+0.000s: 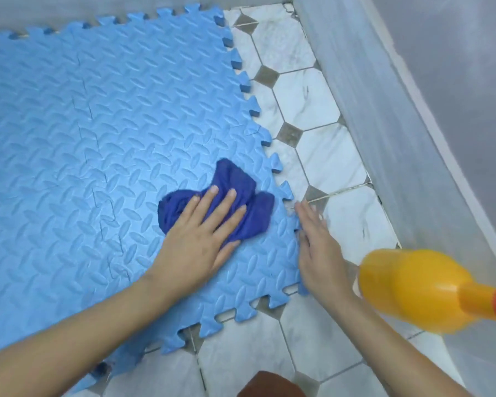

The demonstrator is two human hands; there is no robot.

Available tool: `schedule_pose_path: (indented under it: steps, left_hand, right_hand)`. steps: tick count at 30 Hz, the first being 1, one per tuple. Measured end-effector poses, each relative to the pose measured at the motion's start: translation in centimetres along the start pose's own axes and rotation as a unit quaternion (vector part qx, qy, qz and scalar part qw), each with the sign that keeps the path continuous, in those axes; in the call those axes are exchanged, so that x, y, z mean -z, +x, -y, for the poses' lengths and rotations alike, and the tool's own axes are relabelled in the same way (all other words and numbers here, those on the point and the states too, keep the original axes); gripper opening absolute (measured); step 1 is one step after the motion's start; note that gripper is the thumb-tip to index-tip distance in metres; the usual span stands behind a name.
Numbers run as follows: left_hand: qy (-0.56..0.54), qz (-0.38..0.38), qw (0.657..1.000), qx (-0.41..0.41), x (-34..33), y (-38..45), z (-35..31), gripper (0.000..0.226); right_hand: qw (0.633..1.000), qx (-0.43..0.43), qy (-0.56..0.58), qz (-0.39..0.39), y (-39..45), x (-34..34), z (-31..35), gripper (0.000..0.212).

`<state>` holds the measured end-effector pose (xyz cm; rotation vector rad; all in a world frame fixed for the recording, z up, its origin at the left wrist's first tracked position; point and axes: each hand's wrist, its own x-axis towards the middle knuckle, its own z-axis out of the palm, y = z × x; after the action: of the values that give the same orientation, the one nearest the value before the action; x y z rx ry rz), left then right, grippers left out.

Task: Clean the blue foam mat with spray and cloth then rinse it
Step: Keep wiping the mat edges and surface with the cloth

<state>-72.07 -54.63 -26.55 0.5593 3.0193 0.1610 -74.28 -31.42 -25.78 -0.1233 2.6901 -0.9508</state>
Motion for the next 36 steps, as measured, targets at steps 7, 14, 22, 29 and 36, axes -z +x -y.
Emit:
schedule_pose_path:
  steps: [7,14,22,29,36]
  left_hand:
    - [0.005,0.02,1.0,-0.021,0.0,4.8,-0.2,0.057]
    - [-0.005,0.009,1.0,-0.002,0.4,9.8,1.1,0.056]
    - [0.012,0.066,0.997,-0.047,0.0,-0.5,-2.5,0.06]
    - [0.011,0.024,0.998,0.06,-0.5,7.1,-2.0,0.06]
    - [0.008,0.066,0.995,-0.071,-0.5,-2.6,-5.4,0.059]
  right_hand:
    - [0.992,0.028,-0.048,-0.116,-2.2,-2.2,-2.6,0.054]
    - [0.989,0.052,-0.064,-0.122,-1.8,-2.5,-2.8,0.059]
    - [0.986,0.054,-0.085,-0.131,-2.1,-2.3,-2.4,0.057]
    - [0.987,0.068,-0.077,-0.127,-1.0,-2.4,-2.8,0.059]
    - [0.992,0.062,-0.078,-0.079,-0.5,-1.9,-2.8,0.056]
